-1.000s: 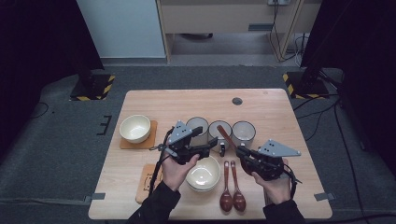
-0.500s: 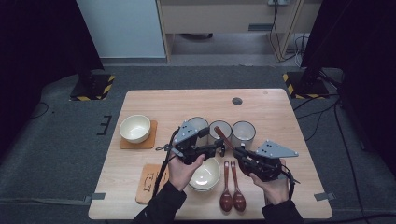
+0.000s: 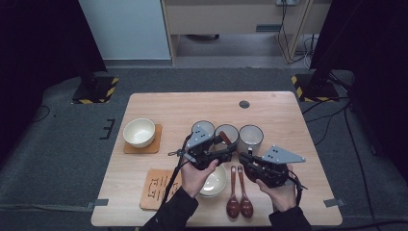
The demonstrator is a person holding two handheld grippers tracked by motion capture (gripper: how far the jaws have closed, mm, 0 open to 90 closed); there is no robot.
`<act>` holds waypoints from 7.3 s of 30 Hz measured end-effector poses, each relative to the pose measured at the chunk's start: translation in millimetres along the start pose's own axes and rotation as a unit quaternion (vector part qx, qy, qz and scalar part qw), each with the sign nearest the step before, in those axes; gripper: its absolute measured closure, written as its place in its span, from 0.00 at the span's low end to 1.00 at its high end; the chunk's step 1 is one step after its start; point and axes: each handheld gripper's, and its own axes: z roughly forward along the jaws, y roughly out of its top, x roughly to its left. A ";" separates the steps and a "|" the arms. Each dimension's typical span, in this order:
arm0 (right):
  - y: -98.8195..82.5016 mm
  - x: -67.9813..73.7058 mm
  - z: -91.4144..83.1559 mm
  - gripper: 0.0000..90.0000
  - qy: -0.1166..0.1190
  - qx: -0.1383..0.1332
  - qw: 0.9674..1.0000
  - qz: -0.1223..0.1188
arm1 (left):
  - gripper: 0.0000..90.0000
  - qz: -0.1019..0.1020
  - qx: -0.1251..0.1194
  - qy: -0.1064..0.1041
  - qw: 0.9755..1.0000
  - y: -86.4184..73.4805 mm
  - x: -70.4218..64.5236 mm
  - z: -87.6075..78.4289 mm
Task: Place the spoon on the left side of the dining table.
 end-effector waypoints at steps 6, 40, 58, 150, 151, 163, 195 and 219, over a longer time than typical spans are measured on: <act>-0.4 -0.2 -0.2 0.91 -0.001 0.000 1.000 0.002 | 0.58 0.003 0.003 -0.002 1.000 0.2 -5.2 3.3; -2.7 0.2 3.1 0.91 0.004 0.004 1.000 0.000 | 0.84 0.009 0.003 -0.016 1.000 3.5 -17.7 2.5; -2.2 1.4 2.8 0.84 0.010 -0.006 1.000 -0.011 | 0.93 0.014 -0.005 -0.039 0.999 4.5 -22.2 -1.6; -109.6 -138.0 -19.1 0.13 -0.255 0.129 0.953 0.101 | 0.93 -0.055 -0.107 0.152 0.981 31.9 147.5 -156.2; -111.4 -139.3 -19.2 0.13 -0.256 0.132 0.952 0.104 | 0.93 -0.056 -0.107 0.154 0.981 31.7 149.7 -156.7; -124.2 -147.7 -16.6 0.11 -0.257 0.159 0.947 0.108 | 0.93 -0.066 -0.101 0.187 0.975 28.6 176.9 -161.1; -138.5 -155.7 -10.6 0.10 -0.255 0.184 0.941 0.123 | 0.93 -0.089 -0.105 0.247 0.959 23.5 231.1 -177.2; -142.0 -156.7 -10.6 0.07 -0.256 0.171 0.941 0.138 | 0.93 -0.106 -0.066 0.283 0.951 4.4 261.9 -169.8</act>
